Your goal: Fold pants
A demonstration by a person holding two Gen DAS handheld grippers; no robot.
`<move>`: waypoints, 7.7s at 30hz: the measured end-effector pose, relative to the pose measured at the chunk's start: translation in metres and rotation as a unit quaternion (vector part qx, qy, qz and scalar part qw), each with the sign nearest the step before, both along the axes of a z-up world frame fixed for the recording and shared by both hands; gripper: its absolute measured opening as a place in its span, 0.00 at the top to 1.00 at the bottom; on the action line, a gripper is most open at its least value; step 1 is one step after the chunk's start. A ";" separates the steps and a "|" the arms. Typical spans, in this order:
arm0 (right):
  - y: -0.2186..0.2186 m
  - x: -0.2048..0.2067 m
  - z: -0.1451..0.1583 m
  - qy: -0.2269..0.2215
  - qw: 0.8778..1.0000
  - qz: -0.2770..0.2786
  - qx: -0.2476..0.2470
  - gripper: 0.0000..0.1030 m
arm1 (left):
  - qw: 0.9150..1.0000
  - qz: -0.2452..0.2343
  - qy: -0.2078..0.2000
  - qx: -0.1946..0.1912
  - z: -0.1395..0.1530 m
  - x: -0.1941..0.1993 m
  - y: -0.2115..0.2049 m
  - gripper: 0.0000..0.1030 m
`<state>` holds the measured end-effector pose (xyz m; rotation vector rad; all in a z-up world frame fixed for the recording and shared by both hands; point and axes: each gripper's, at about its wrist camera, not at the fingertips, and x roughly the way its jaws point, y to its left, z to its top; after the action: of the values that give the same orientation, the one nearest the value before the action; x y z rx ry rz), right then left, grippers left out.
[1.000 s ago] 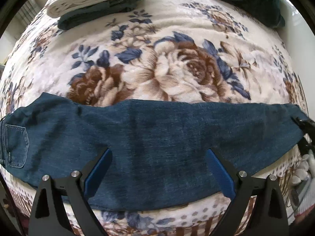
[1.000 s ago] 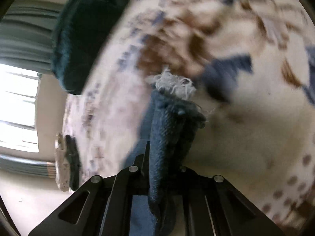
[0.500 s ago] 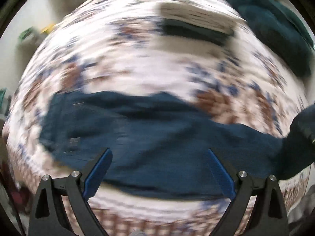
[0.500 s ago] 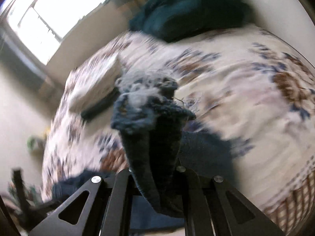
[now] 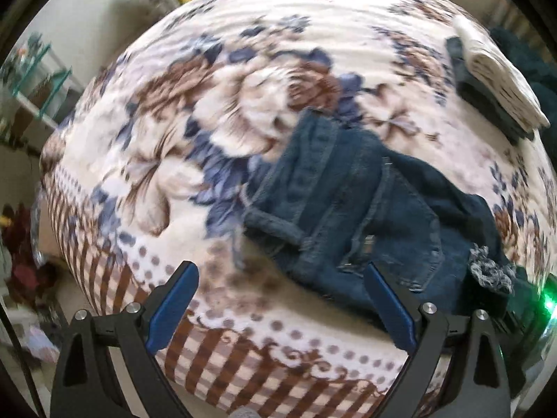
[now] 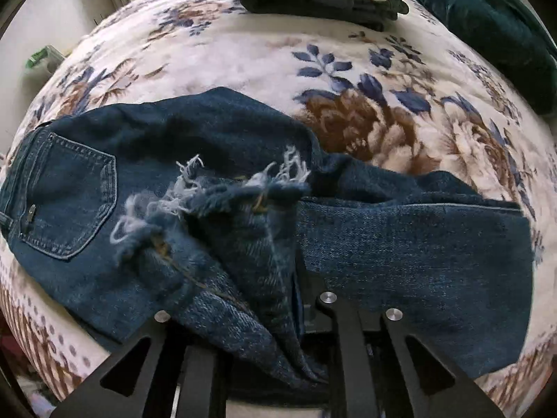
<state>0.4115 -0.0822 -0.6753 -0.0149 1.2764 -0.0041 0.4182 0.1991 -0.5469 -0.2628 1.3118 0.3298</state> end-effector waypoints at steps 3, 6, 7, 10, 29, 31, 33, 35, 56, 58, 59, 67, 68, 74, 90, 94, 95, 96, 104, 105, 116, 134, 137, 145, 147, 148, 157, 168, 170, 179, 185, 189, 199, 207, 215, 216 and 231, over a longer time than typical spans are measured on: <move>0.003 0.010 0.004 0.045 0.999 -0.005 0.027 0.43 | 0.999 0.030 0.010 -0.008 -0.008 -0.006 0.015 0.06; 0.009 0.015 0.007 0.080 0.996 -0.015 0.039 0.34 | 0.998 0.059 0.016 -0.021 -0.015 -0.012 0.030 0.06; 0.011 0.017 0.012 0.086 0.995 -0.018 0.046 0.34 | 0.997 0.068 0.016 -0.027 -0.017 -0.014 0.034 0.06; 0.006 0.015 0.036 0.080 0.993 -0.045 0.074 0.33 | 0.995 0.085 0.019 -0.044 -0.023 -0.016 0.040 0.06; -0.020 0.024 0.035 0.104 0.952 -0.099 0.270 0.32 | 0.979 0.135 0.018 -0.153 -0.069 -0.005 0.043 0.06; -0.036 0.025 0.037 0.094 0.966 -0.130 0.201 0.32 | 0.977 0.133 0.016 -0.165 -0.072 -0.002 0.040 0.06; -0.048 0.030 0.026 0.102 0.965 -0.143 0.197 0.32 | 0.975 0.135 0.013 -0.177 -0.074 0.002 0.036 0.06; -0.049 0.041 0.009 0.115 0.967 -0.127 0.191 0.32 | 0.971 0.139 0.007 -0.192 -0.077 0.006 0.034 0.06; -0.034 0.037 -0.012 0.140 0.982 -0.033 0.124 0.27 | 0.899 0.236 -0.144 -0.340 -0.097 0.022 0.054 0.43; -0.030 0.037 -0.013 0.140 0.983 -0.027 0.111 0.27 | 0.907 0.212 -0.151 -0.330 -0.094 0.027 0.052 0.59; -0.021 0.036 -0.012 0.140 0.984 -0.026 0.107 0.27 | 0.913 0.204 -0.147 -0.322 -0.091 0.029 0.050 0.60; -0.018 0.031 -0.012 0.137 0.987 -0.029 0.084 0.27 | 0.945 0.103 -0.175 -0.258 -0.038 0.032 0.021 0.71; -0.013 0.035 -0.014 0.136 0.986 -0.028 0.087 0.27 | 0.947 0.092 -0.177 -0.253 -0.030 0.032 0.015 0.72; -0.033 0.039 -0.009 0.132 0.978 -0.066 0.148 0.27 | 0.944 0.007 -0.209 -0.256 0.024 0.042 -0.044 0.74; -0.319 -0.049 0.015 0.091 0.933 -0.314 0.153 0.27 | 0.930 -0.304 -0.123 -0.169 -0.010 0.027 -0.383 0.76; -0.367 -0.063 0.002 0.105 0.926 -0.328 0.155 0.27 | 0.934 -0.330 -0.080 -0.109 -0.049 0.028 -0.414 0.76; -0.372 -0.064 0.001 0.106 0.926 -0.327 0.157 0.27 | 0.936 -0.329 -0.075 -0.105 -0.049 0.031 -0.416 0.76; -0.379 -0.064 -0.001 0.108 0.926 -0.324 0.161 0.27 | 0.938 -0.324 -0.072 -0.100 -0.045 0.034 -0.416 0.75; -0.370 -0.040 0.021 0.087 0.923 -0.252 0.278 0.27 | 0.948 -0.277 -0.050 -0.148 0.003 0.017 -0.392 0.02; -0.364 -0.035 0.025 0.084 0.920 -0.235 0.301 0.27 | 0.951 -0.261 -0.056 -0.155 0.011 0.014 -0.382 0.02; -0.289 -0.002 -0.025 0.152 0.850 -0.160 0.479 0.27 | 0.991 -0.101 -0.060 -0.066 0.015 0.022 -0.247 0.02; -0.341 -0.026 0.020 0.099 0.924 -0.178 0.324 0.84 | 0.981 -0.156 0.000 -0.117 -0.028 0.046 -0.271 0.02; -0.350 -0.031 -0.006 0.130 0.916 -0.195 0.327 0.81 | 0.977 -0.172 0.017 -0.123 -0.046 0.049 -0.286 0.02; -0.368 -0.031 0.030 0.170 0.927 -0.187 0.277 0.37 | 0.971 -0.141 0.021 -0.194 -0.052 0.037 -0.271 0.02; -0.372 -0.024 0.062 0.139 0.942 -0.179 0.248 0.37 | 0.965 -0.143 0.004 -0.218 -0.045 0.029 -0.268 0.02; -0.365 -0.016 0.081 0.112 0.951 -0.159 0.238 0.35 | 0.962 -0.145 0.000 -0.230 -0.042 0.026 -0.267 0.02; -0.182 0.143 0.054 0.197 0.946 0.040 0.253 0.25 | 0.938 -0.166 0.007 -0.304 -0.066 0.034 -0.271 0.02; -0.051 0.204 -0.040 0.343 0.909 0.144 0.187 0.73 | 0.920 -0.250 0.026 -0.302 -0.092 0.026 -0.289 0.36; -0.065 0.219 -0.045 0.339 0.913 0.075 0.215 0.84 | 0.917 -0.258 0.015 -0.304 -0.088 0.021 -0.286 0.41; -0.068 0.235 -0.031 0.366 0.892 0.082 0.253 0.75 | 0.911 -0.245 0.037 -0.328 -0.092 0.024 -0.279 0.41; -0.034 0.205 -0.051 0.390 0.890 0.160 0.173 0.54 | 0.908 -0.247 0.049 -0.336 -0.093 0.030 -0.283 0.38; -0.040 0.215 -0.059 0.348 0.913 0.139 0.160 0.83 | 0.905 -0.259 0.040 -0.335 -0.095 0.022 -0.277 0.38; -0.138 0.205 0.008 0.261 0.933 0.051 0.243 0.30 | 0.920 -0.221 0.035 -0.323 -0.067 0.030 -0.243 0.03; -0.295 0.109 0.056 0.162 0.965 -0.040 0.205 0.03 | 0.931 -0.212 -0.011 -0.296 -0.050 0.066 -0.255 0.02; -0.375 0.013 -0.041 0.220 0.920 -0.146 0.289 0.01 | 0.939 -0.220 0.059 -0.256 -0.095 0.070 -0.267 0.00; -0.381 0.011 -0.043 0.207 0.911 -0.154 0.322 0.01 | 0.937 -0.219 0.056 -0.268 -0.093 0.070 -0.266 0.02; -0.341 0.033 -0.067 0.172 0.883 -0.057 0.432 0.00 | 0.905 -0.272 0.047 -0.325 -0.097 0.071 -0.301 0.35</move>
<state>0.4444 -0.4230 -0.7422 0.8659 1.5359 0.4873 0.4888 -0.1016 -0.6435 -0.4242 1.5011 -0.5932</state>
